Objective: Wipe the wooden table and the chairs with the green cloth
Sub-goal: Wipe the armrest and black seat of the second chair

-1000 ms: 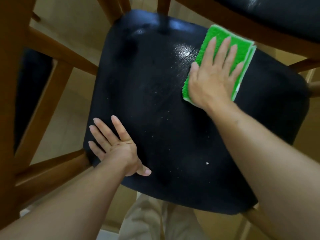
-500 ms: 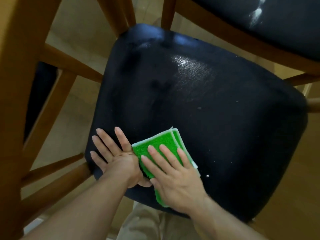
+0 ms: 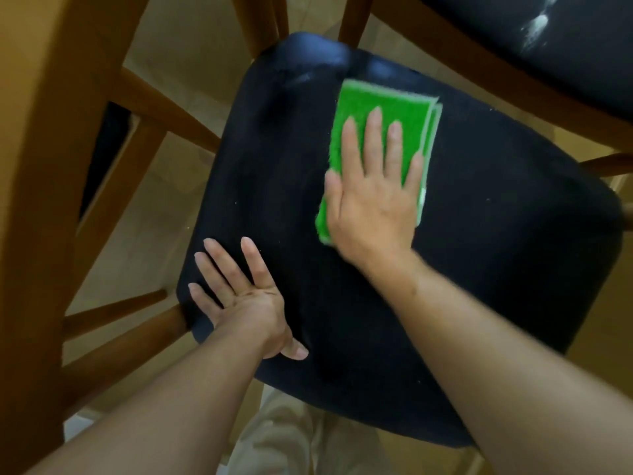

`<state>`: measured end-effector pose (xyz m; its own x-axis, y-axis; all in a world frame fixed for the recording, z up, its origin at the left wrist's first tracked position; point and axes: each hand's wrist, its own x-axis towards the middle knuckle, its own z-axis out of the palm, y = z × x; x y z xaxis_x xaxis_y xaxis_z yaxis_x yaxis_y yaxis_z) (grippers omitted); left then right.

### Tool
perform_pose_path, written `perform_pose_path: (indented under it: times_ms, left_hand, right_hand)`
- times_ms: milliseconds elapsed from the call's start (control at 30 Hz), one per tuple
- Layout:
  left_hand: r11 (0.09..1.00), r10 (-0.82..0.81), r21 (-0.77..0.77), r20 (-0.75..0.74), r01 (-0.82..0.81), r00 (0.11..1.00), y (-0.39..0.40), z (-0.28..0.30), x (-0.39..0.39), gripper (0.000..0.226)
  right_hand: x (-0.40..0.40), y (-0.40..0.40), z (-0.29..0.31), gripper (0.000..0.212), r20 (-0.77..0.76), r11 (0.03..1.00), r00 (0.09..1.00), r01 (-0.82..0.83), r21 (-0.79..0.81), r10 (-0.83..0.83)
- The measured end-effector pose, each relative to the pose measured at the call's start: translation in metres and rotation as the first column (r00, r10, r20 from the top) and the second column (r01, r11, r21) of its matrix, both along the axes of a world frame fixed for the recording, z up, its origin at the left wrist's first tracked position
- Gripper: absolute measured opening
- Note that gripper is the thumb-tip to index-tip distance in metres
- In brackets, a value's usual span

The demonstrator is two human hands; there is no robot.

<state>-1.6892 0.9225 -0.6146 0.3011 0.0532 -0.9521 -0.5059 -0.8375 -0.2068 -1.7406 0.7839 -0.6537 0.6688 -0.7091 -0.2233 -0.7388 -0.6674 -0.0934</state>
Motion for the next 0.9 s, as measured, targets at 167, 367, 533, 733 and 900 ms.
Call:
perform_pose_path:
  times_ms: [167, 367, 533, 733, 900]
  left_hand:
    - [1.000, -0.013, 0.004, -0.031, 0.013, 0.999, -0.001, 0.002, 0.001, 0.169]
    - [1.000, 0.004, 0.024, -0.035, -0.003, 0.999, -0.001, 0.001, 0.003, 0.170]
    - [1.000, 0.014, 0.014, -0.060, -0.013, 0.998, -0.001, 0.002, 0.004, 0.168]
    - [1.000, 0.016, -0.009, -0.033, -0.017, 0.999, 0.001, 0.002, 0.001, 0.169]
    - [1.000, 0.012, -0.023, -0.027, -0.012, 1.000, 0.001, 0.002, 0.001, 0.170]
  right_hand:
    - [-0.087, 0.103, 0.005, 0.066, -0.049, 0.965, 0.968, -0.238, 0.110, 0.245]
    - [-0.150, 0.106, 0.009, 0.064, -0.023, 0.903, 0.914, -0.396, 0.166, 0.406]
    - [-0.085, 0.011, -0.001, 0.065, -0.032, 0.993, 0.992, -0.119, 0.015, 0.120]
    - [-0.012, -0.057, -0.001, 0.062, -0.018, 0.963, 0.963, 0.269, 0.009, -0.269]
    - [-0.038, 0.002, 0.000, 0.064, -0.013, 0.996, 0.996, 0.084, -0.027, -0.084]
